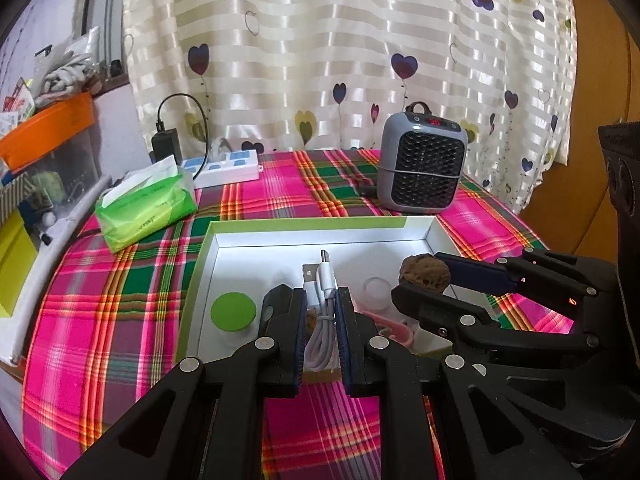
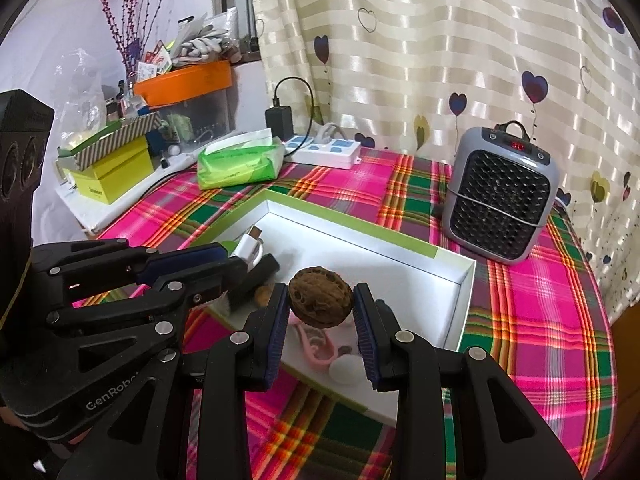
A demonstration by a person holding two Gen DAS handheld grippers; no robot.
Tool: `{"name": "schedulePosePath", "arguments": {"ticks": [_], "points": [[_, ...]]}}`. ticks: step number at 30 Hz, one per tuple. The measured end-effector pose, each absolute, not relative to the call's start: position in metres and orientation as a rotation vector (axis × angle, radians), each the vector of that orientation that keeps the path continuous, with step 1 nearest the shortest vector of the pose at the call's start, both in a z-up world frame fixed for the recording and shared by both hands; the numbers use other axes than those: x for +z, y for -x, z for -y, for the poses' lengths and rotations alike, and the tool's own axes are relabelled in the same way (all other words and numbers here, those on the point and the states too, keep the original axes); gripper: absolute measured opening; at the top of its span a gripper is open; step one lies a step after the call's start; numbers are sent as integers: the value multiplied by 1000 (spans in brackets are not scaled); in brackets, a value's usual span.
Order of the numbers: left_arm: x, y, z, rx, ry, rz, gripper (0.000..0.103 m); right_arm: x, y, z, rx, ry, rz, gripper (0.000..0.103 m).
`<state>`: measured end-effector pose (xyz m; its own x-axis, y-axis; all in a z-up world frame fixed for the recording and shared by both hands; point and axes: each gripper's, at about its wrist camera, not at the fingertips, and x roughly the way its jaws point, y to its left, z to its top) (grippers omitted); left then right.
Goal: Organize objects
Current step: 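Lift and carry the white cable and walnut over the box with both tools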
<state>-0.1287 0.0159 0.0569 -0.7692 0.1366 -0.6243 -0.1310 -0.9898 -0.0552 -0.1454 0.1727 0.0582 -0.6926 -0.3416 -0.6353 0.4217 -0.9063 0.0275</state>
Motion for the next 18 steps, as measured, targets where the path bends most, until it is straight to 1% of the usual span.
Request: {"name": "schedulePosePath", "arguments": {"ticks": [18], "points": [[32,147,-18,2791,1080,11,12,35,160,-177,-2534,-1015,-148,34]]}}
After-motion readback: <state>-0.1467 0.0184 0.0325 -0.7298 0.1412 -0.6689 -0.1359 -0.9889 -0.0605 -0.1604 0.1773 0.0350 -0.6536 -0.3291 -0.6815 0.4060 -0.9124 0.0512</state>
